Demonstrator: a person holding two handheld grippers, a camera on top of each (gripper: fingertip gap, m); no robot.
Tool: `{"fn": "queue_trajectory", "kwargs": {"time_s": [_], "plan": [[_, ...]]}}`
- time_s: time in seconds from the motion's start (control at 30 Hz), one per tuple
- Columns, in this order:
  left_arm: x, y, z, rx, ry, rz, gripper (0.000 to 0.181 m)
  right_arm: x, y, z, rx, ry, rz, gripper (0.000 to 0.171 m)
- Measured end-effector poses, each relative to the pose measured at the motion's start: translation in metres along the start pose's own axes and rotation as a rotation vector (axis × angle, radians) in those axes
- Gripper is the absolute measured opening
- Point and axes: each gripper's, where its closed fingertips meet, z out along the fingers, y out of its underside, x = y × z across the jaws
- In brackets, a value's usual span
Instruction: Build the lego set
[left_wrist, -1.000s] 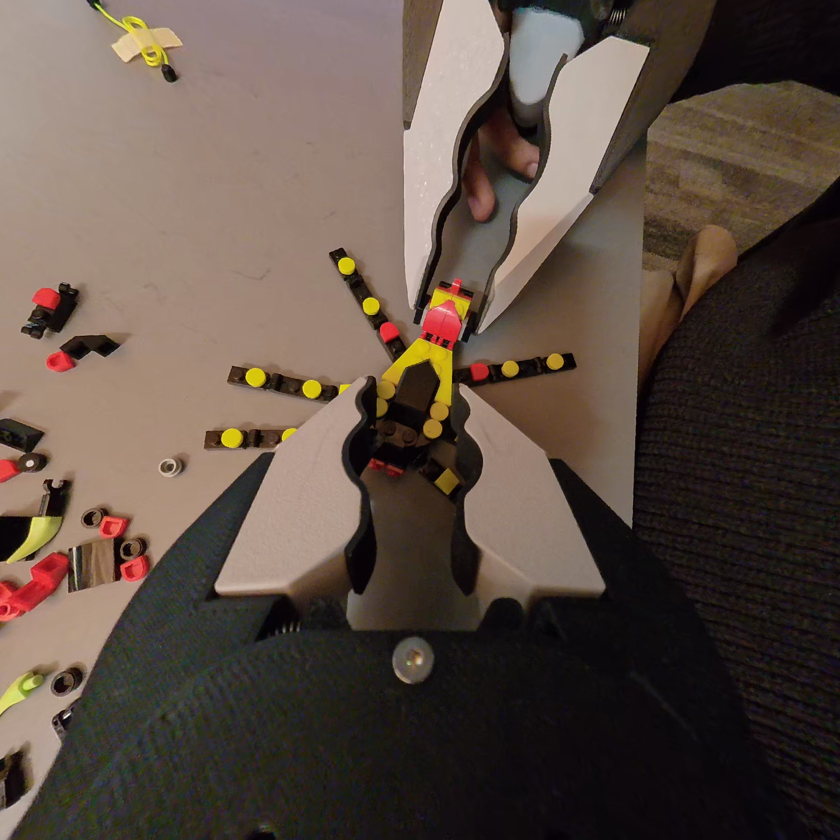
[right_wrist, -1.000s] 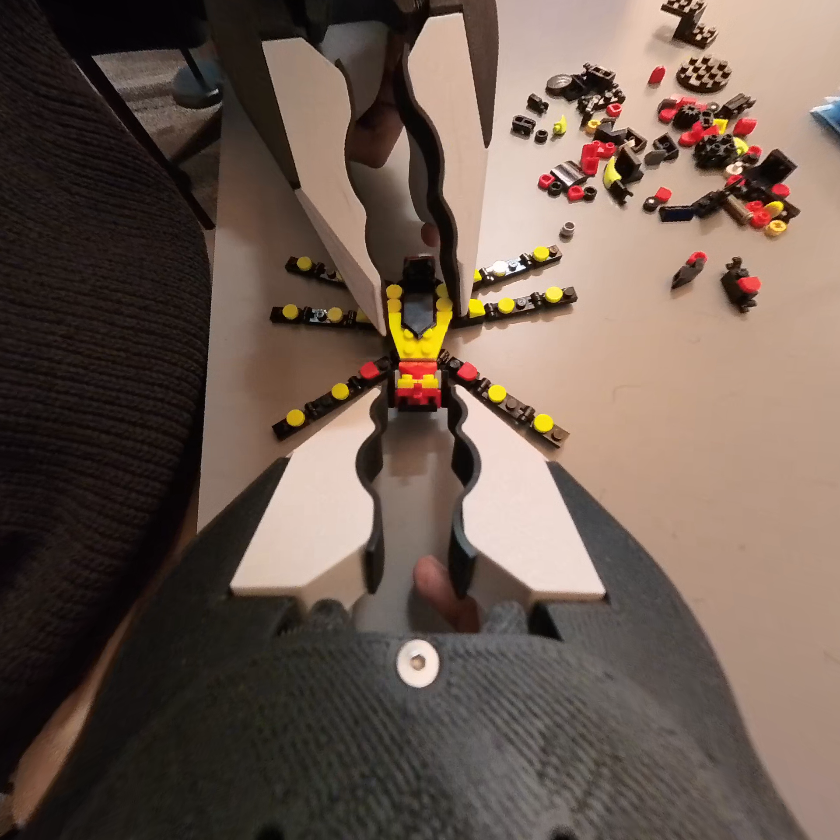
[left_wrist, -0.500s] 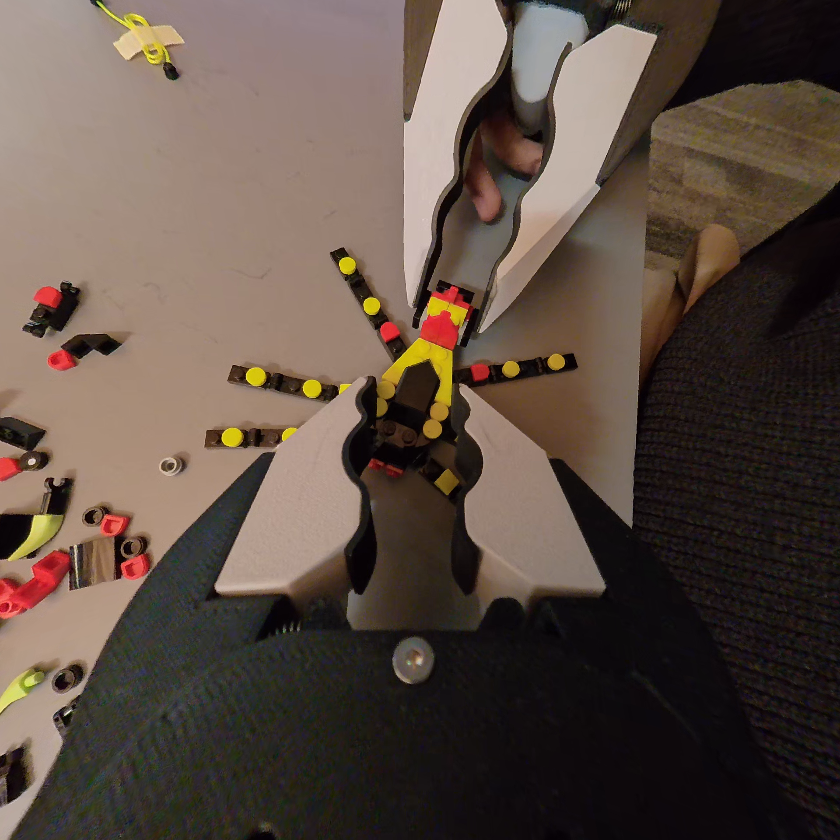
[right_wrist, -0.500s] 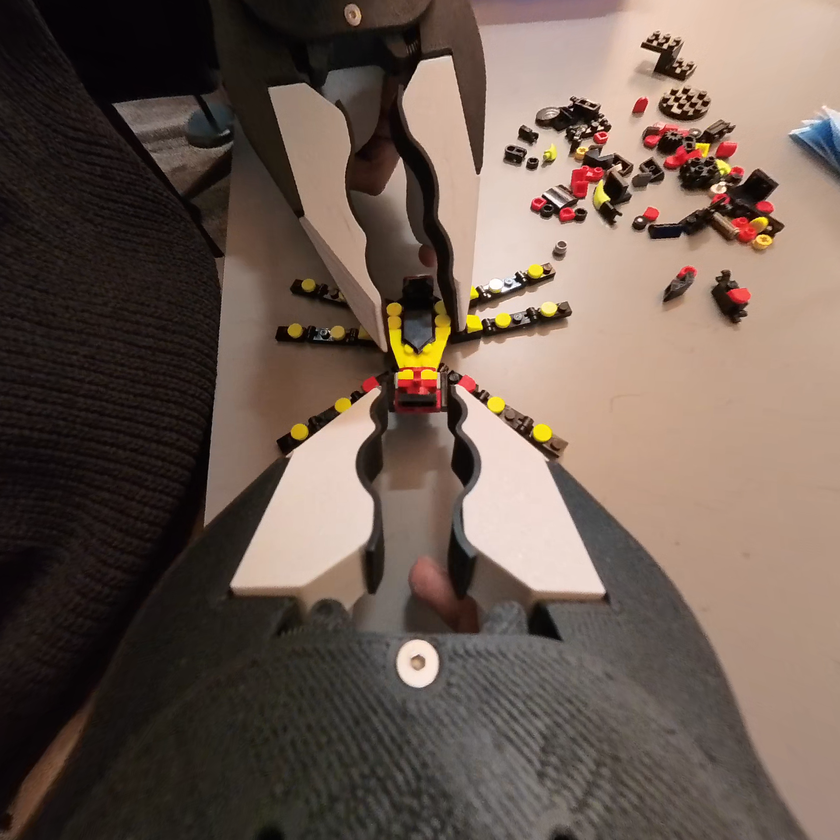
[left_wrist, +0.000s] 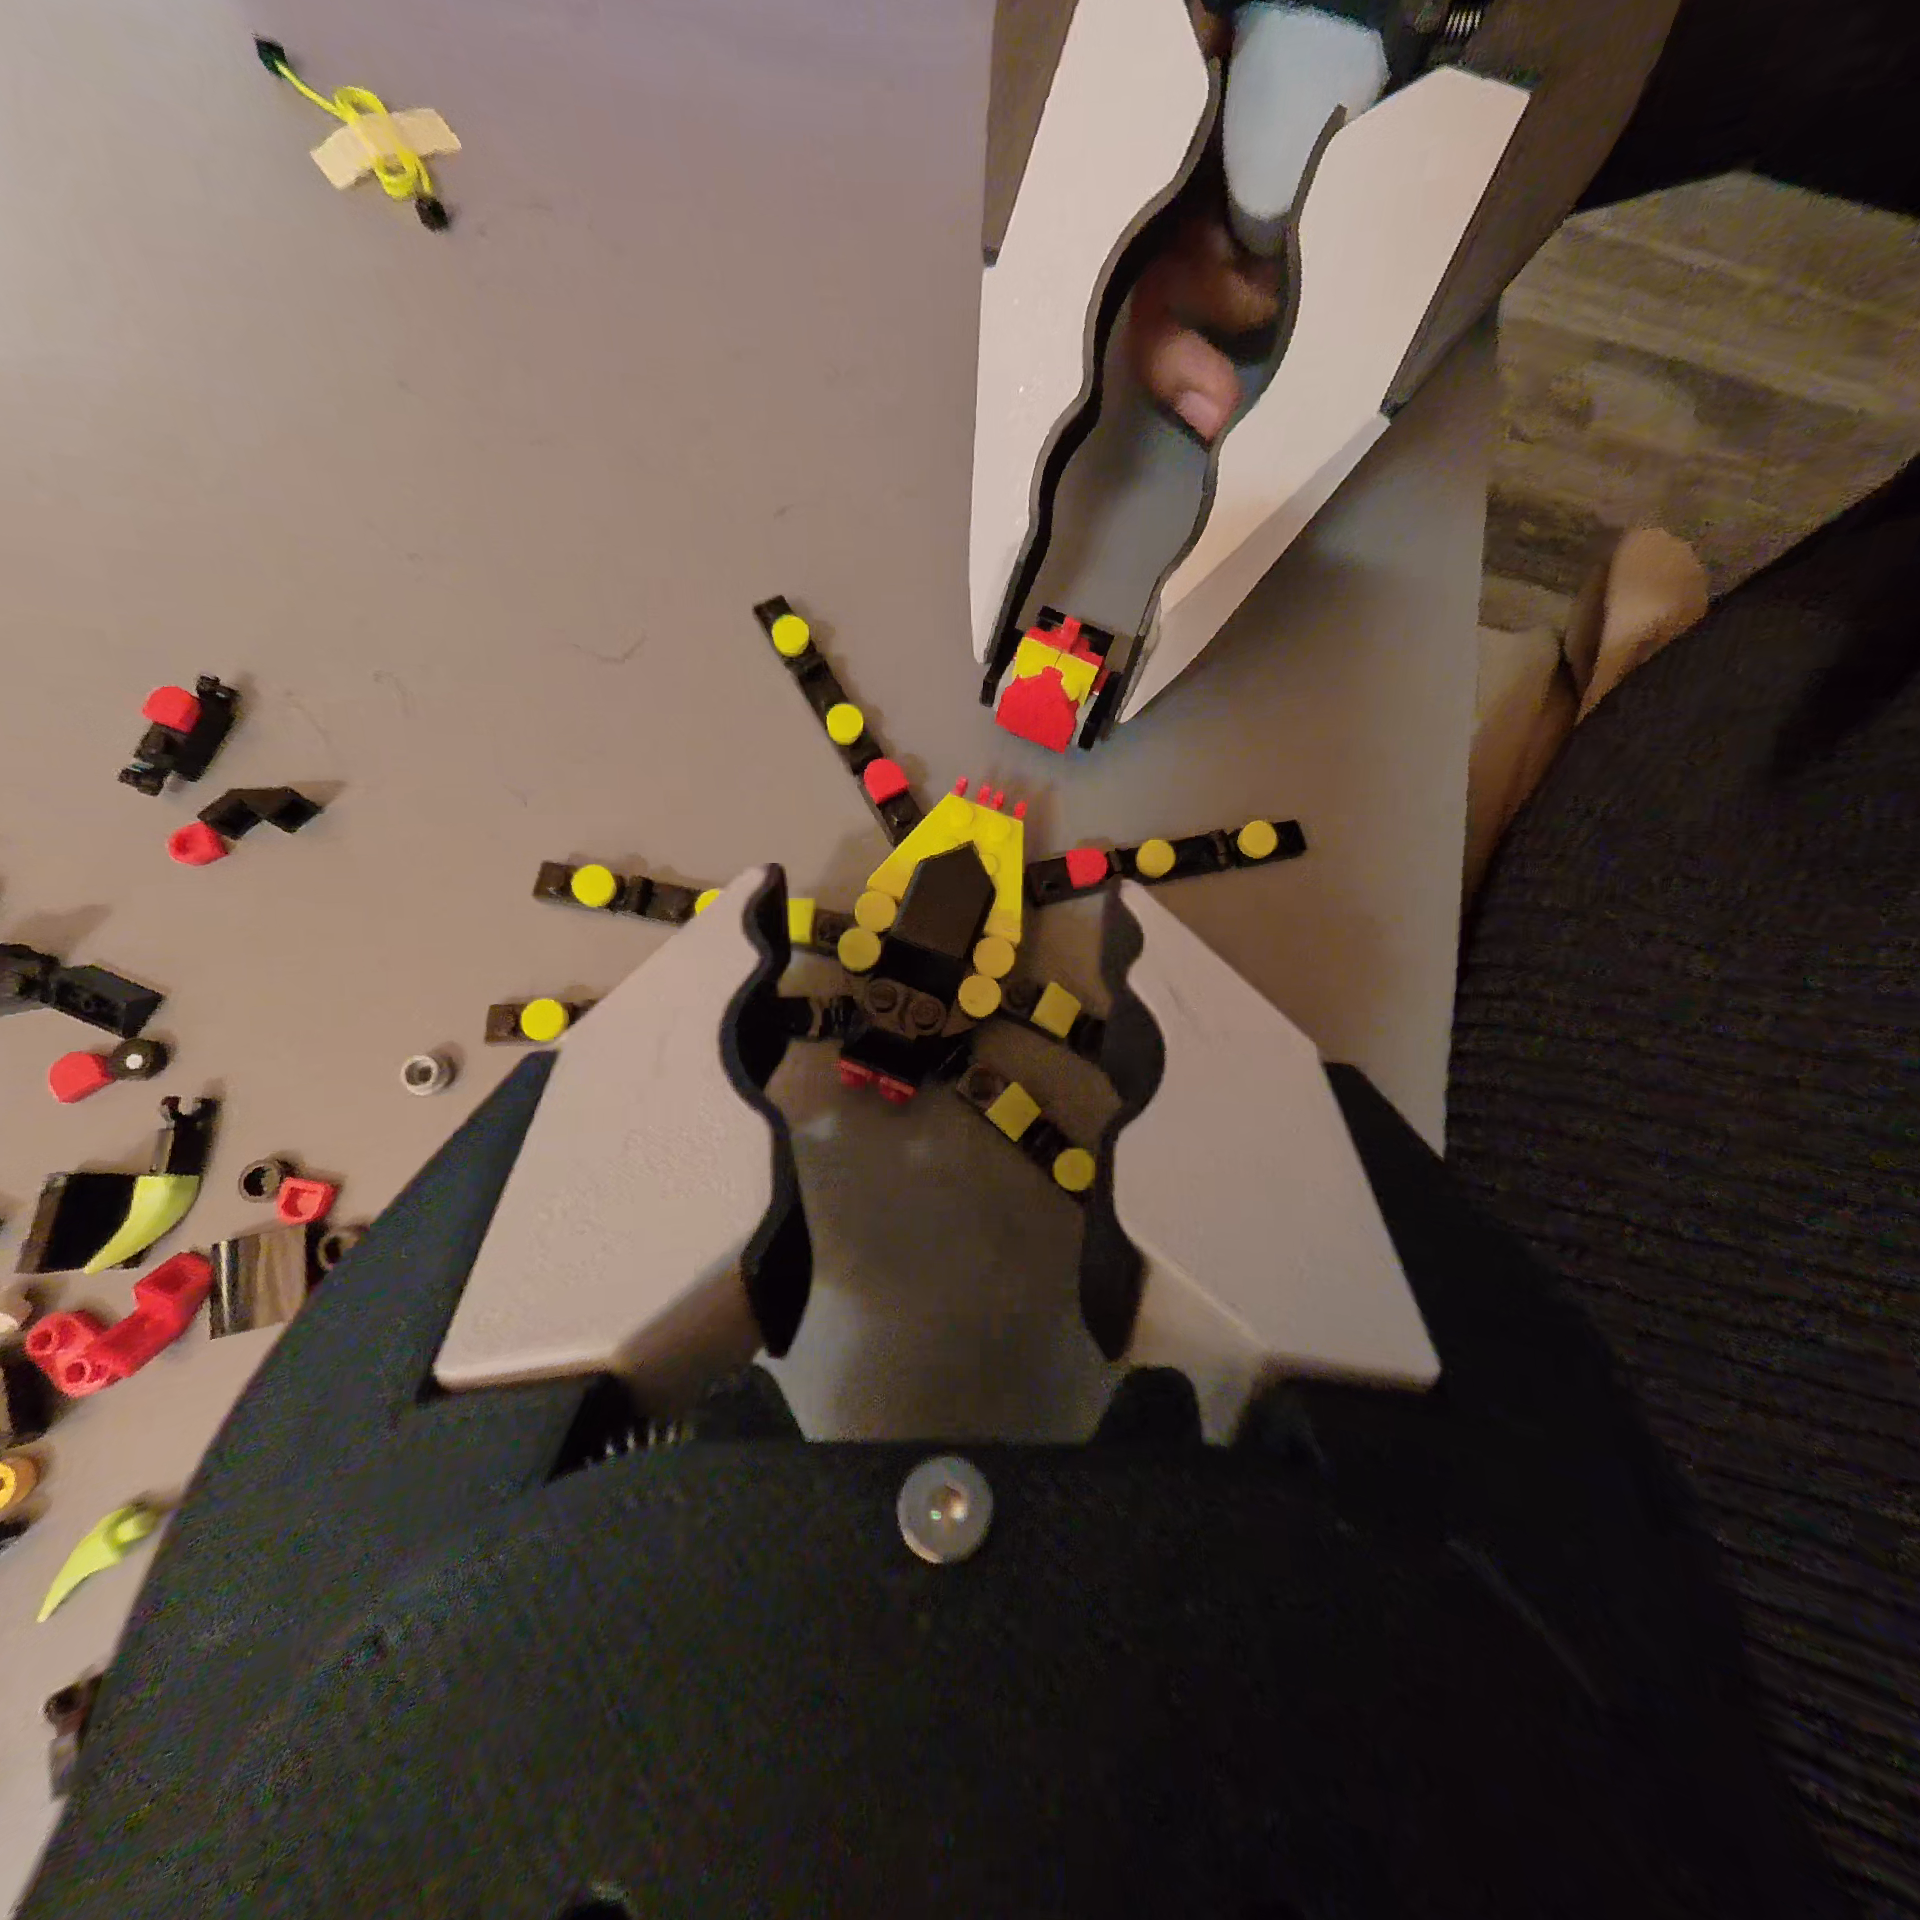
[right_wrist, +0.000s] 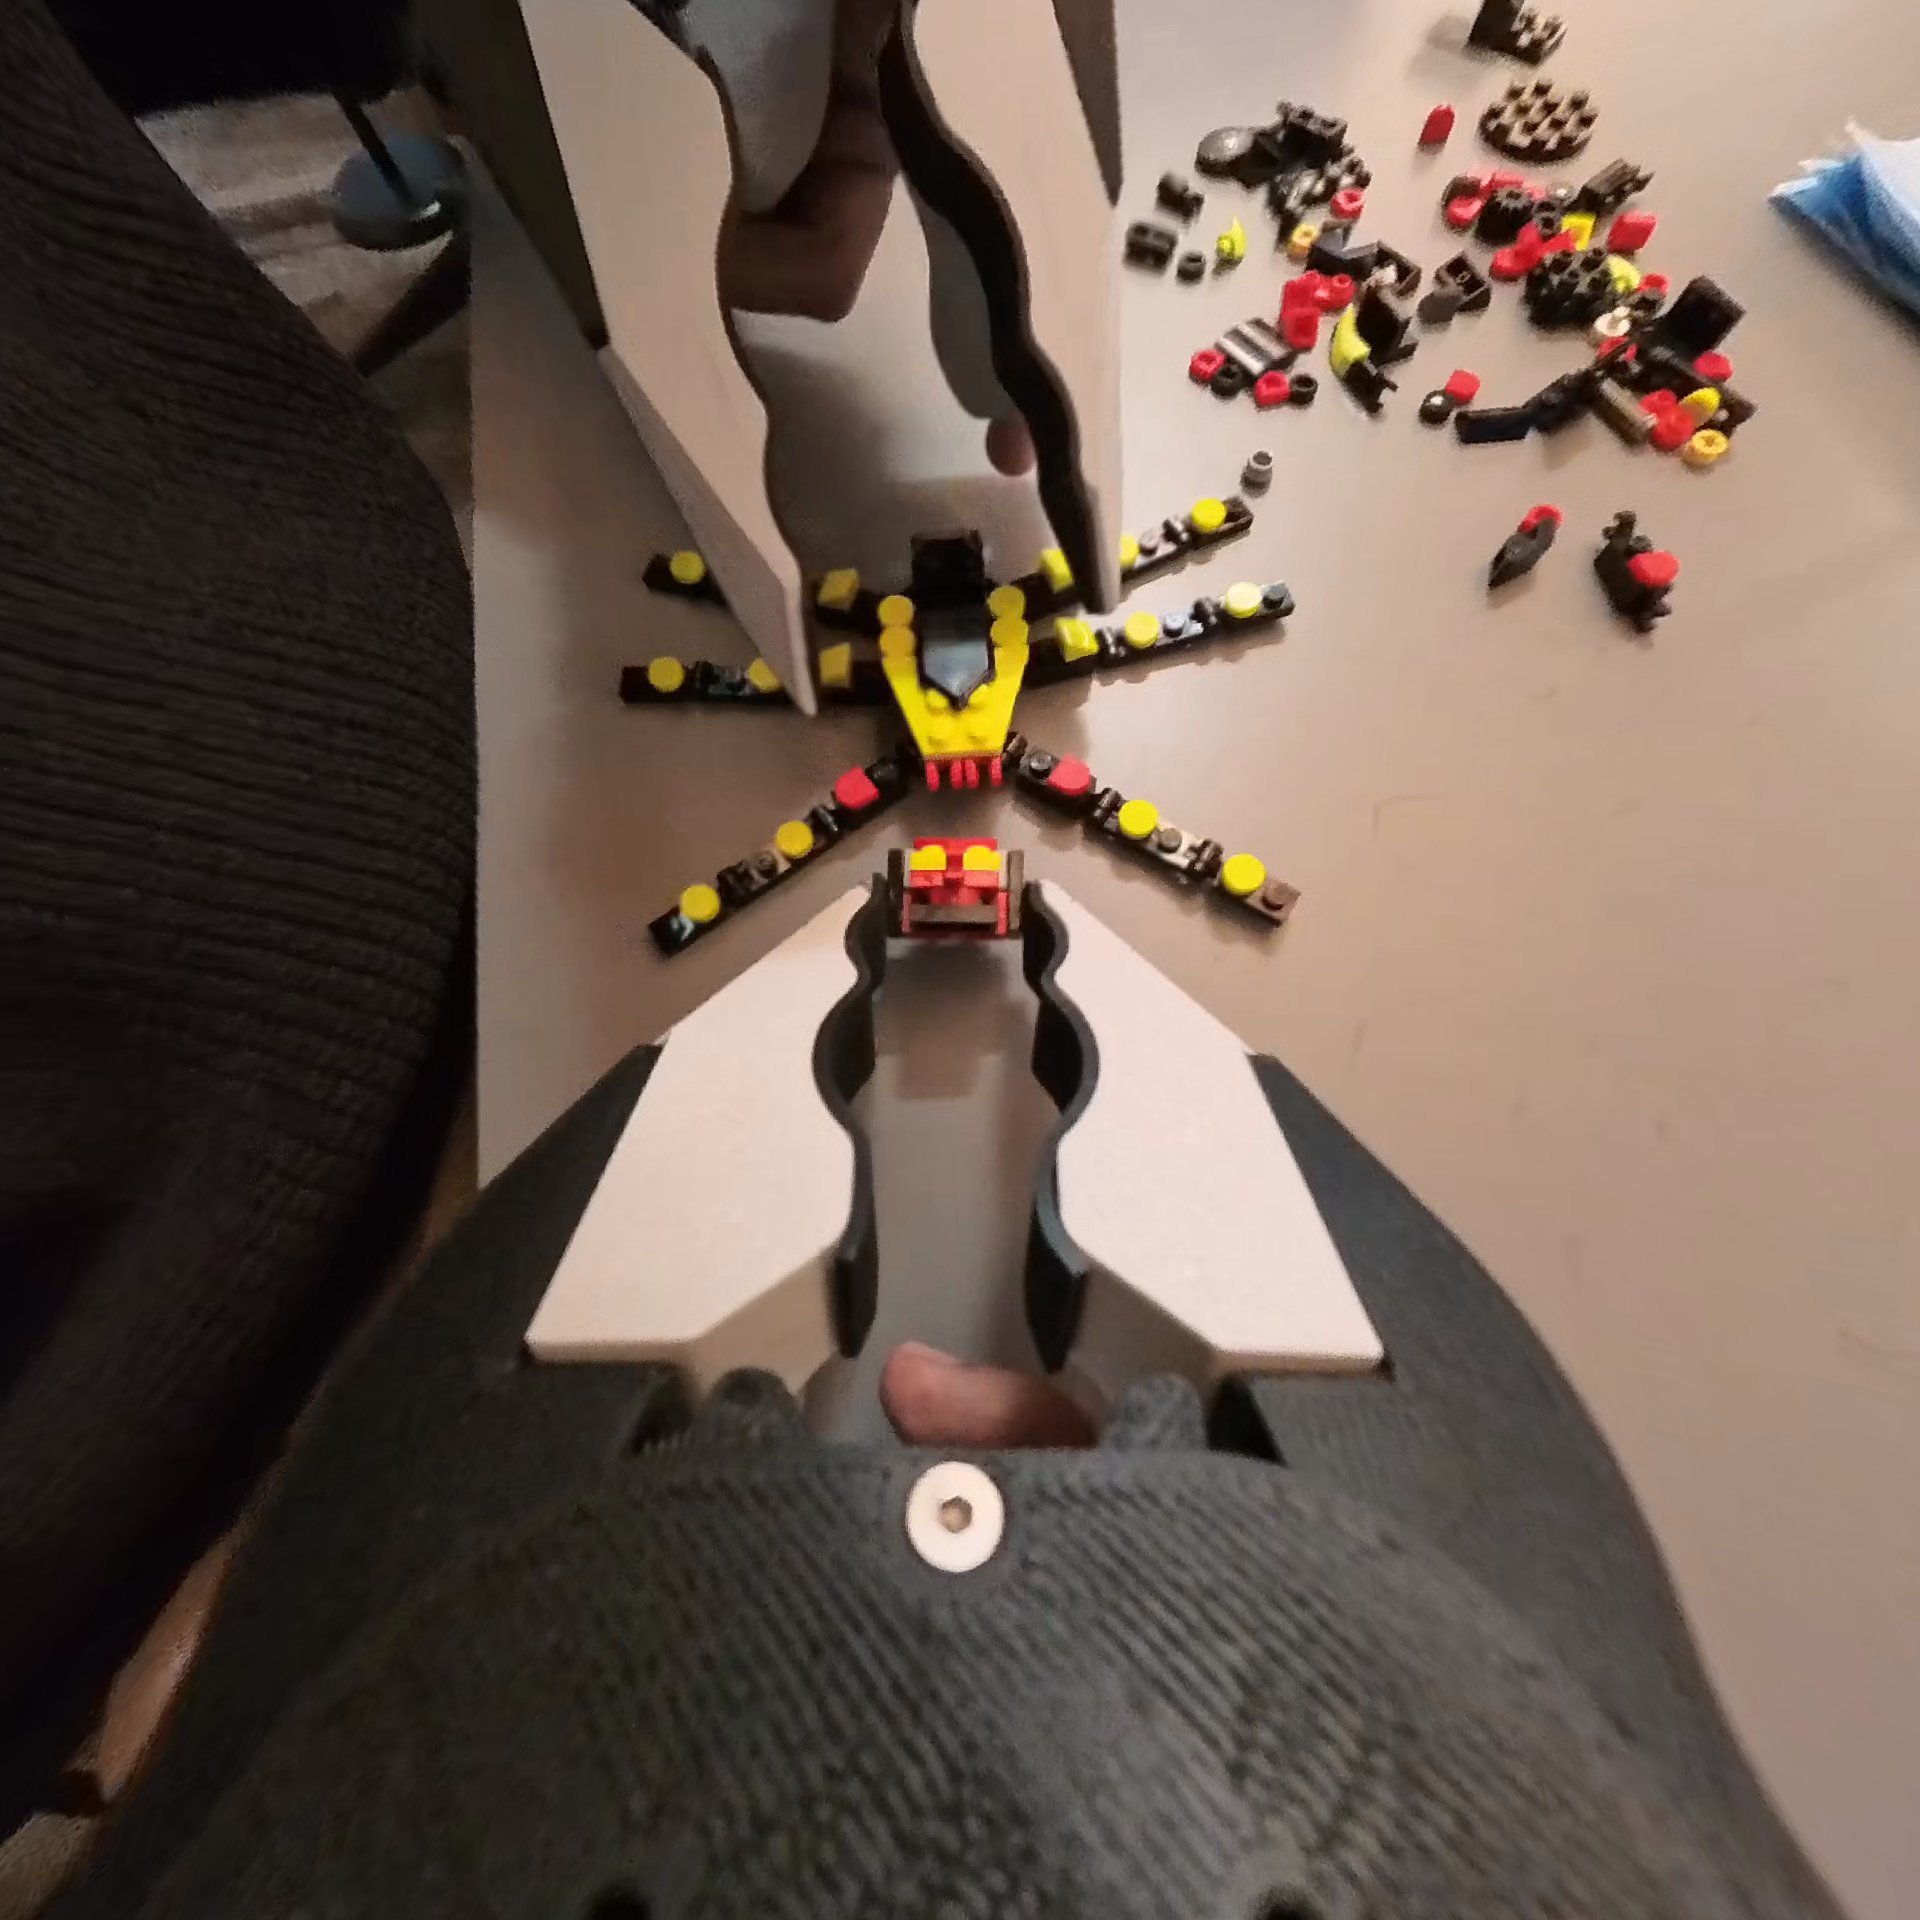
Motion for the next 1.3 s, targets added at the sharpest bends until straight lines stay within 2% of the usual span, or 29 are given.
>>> {"fn": "queue_trajectory", "kwargs": {"time_s": [0.1, 0.2, 0.33, 0.4, 0.53, 0.6, 0.77, 0.93, 1.1, 1.3], "plan": [[0.005, -0.016, -0.009, 0.075, 0.043, -0.077, 0.066, 0.000, -0.013, -0.007, 0.039, 0.025, -0.025, 0.024], [0.002, -0.032, -0.014, 0.148, 0.075, -0.274, 0.058, -0.001, -0.030, -0.012, 0.089, 0.068, -0.080, 0.024], [0.016, -0.053, -0.020, 0.248, 0.281, -0.606, 0.050, -0.005, -0.055, -0.023, 0.170, 0.160, -0.196, 0.024], [0.019, -0.059, -0.022, 0.283, 0.345, -0.679, 0.048, -0.006, -0.060, -0.027, 0.174, 0.211, -0.266, 0.025], [0.026, -0.066, -0.023, 0.320, 0.414, -0.740, 0.037, -0.012, -0.067, -0.031, 0.191, 0.241, -0.330, 0.025], [0.031, -0.070, -0.024, 0.339, 0.453, -0.761, 0.022, -0.011, -0.066, -0.032, 0.178, 0.258, -0.352, 0.025], [0.033, -0.075, -0.028, 0.374, 0.504, -0.787, 0.022, -0.014, -0.070, -0.038, 0.228, 0.249, -0.344, 0.024], [0.035, -0.084, -0.038, 0.432, 0.630, -0.857, 0.021, -0.016, -0.083, -0.050, 0.363, 0.295, -0.358, 0.028], [0.042, -0.090, -0.048, 0.471, 0.756, -0.888, 0.021, -0.022, -0.091, -0.054, 0.419, 0.247, -0.317, 0.028], [0.046, -0.091, -0.048, 0.462, 0.782, -0.875, 0.021, -0.026, -0.089, -0.054, 0.422, 0.186, -0.280, 0.026]]}}
